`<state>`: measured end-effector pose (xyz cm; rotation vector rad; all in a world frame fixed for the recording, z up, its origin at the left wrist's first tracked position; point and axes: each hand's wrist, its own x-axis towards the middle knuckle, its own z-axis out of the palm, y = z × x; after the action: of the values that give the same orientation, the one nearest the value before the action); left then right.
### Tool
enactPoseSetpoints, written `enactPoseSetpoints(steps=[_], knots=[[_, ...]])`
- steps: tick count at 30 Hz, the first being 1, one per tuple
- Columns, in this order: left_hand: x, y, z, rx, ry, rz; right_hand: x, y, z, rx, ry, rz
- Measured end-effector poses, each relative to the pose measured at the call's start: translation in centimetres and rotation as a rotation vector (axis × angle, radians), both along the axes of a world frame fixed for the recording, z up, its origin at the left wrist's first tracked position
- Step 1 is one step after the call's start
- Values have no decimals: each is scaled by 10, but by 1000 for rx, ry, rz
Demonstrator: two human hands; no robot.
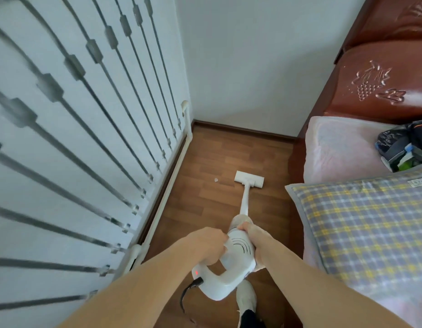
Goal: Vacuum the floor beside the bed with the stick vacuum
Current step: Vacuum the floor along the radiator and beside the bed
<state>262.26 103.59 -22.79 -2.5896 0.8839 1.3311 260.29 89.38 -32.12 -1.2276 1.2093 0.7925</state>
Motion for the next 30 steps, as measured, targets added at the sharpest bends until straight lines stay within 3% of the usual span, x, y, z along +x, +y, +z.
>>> enactPoseSetpoints(steps=[7, 16, 19, 24, 30], knots=[[-60, 54, 17, -64, -10, 148, -53, 56, 25, 36, 7, 104], [-111, 137, 25, -4, 4, 203, -89, 136, 50, 53, 1, 238], [-111, 145, 20, -46, -36, 267, -85, 148, 35, 36, -15, 244], [-97, 143, 3, -93, 57, 352, -64, 144, 2, -9, -37, 208], [-44, 119, -2, -116, 63, 380, -10, 118, -8, -12, -64, 180]])
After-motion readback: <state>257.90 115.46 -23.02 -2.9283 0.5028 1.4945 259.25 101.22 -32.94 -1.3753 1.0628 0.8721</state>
